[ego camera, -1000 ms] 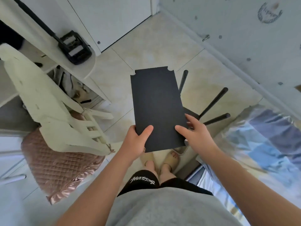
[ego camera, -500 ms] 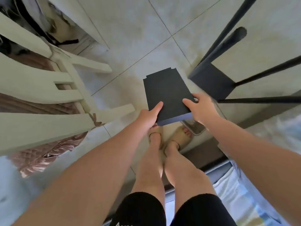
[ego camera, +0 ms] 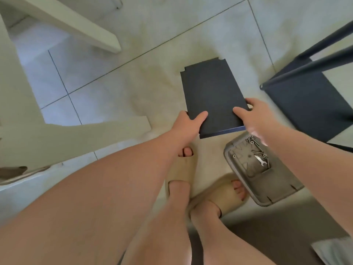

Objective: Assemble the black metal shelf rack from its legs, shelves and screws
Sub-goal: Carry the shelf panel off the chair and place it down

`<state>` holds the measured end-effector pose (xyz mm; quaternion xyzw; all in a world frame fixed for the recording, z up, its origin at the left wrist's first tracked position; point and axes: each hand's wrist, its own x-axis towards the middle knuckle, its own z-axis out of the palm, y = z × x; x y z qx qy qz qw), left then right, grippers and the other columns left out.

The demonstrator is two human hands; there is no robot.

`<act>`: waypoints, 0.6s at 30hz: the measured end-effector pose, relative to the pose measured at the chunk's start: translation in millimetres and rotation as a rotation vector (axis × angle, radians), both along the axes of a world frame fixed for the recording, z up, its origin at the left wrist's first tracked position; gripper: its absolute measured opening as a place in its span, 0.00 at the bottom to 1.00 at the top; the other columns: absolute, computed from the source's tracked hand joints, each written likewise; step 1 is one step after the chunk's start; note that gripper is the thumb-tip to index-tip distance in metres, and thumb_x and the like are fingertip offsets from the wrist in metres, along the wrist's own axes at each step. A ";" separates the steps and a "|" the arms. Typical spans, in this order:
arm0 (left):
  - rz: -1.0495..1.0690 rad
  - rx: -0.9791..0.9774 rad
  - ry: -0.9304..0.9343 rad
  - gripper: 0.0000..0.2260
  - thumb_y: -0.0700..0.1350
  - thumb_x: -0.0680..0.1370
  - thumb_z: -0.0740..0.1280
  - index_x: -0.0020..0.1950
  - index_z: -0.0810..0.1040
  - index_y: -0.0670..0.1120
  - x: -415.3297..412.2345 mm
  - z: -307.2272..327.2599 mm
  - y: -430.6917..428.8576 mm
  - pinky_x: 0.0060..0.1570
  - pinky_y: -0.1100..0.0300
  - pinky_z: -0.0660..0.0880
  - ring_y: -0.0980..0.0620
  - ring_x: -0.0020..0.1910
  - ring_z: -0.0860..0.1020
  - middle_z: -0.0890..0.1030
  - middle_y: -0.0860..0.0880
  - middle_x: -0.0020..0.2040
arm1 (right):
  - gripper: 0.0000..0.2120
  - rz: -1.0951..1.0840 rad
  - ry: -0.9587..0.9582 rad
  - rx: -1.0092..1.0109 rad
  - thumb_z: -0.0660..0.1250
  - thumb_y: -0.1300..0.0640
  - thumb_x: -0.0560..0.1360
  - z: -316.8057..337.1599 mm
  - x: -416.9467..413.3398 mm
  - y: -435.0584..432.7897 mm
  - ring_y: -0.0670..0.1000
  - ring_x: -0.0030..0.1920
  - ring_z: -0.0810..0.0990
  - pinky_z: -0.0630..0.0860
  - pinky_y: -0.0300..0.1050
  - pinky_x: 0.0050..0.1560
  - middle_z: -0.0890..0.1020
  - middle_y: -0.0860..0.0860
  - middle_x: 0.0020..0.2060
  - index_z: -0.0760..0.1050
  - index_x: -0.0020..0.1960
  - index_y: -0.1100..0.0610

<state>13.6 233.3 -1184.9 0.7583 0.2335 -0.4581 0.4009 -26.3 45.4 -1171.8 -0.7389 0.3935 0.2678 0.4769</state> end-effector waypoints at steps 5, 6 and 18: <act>0.023 -0.014 -0.002 0.18 0.55 0.77 0.69 0.61 0.67 0.49 10.8 -51.2 -21.5 0.50 0.55 0.77 0.52 0.49 0.79 0.75 0.56 0.51 | 0.18 0.163 0.017 -0.105 0.65 0.55 0.80 -53.1 17.4 -20.1 0.60 0.59 0.79 0.75 0.57 0.64 0.81 0.55 0.61 0.72 0.70 0.56; 0.016 -0.014 -0.003 0.19 0.53 0.77 0.69 0.63 0.67 0.48 11.9 -58.3 -26.3 0.48 0.57 0.76 0.51 0.52 0.79 0.75 0.55 0.52 | 0.19 0.188 0.032 -0.136 0.64 0.55 0.81 -62.0 21.0 -23.9 0.61 0.58 0.78 0.76 0.57 0.62 0.80 0.56 0.61 0.70 0.71 0.56; 0.022 -0.033 0.204 0.21 0.45 0.79 0.71 0.71 0.73 0.43 8.4 -64.4 -52.2 0.55 0.59 0.76 0.47 0.62 0.78 0.79 0.46 0.65 | 0.14 0.219 0.219 -0.119 0.65 0.55 0.80 -88.9 25.0 -45.9 0.61 0.52 0.78 0.75 0.50 0.47 0.79 0.61 0.57 0.72 0.62 0.60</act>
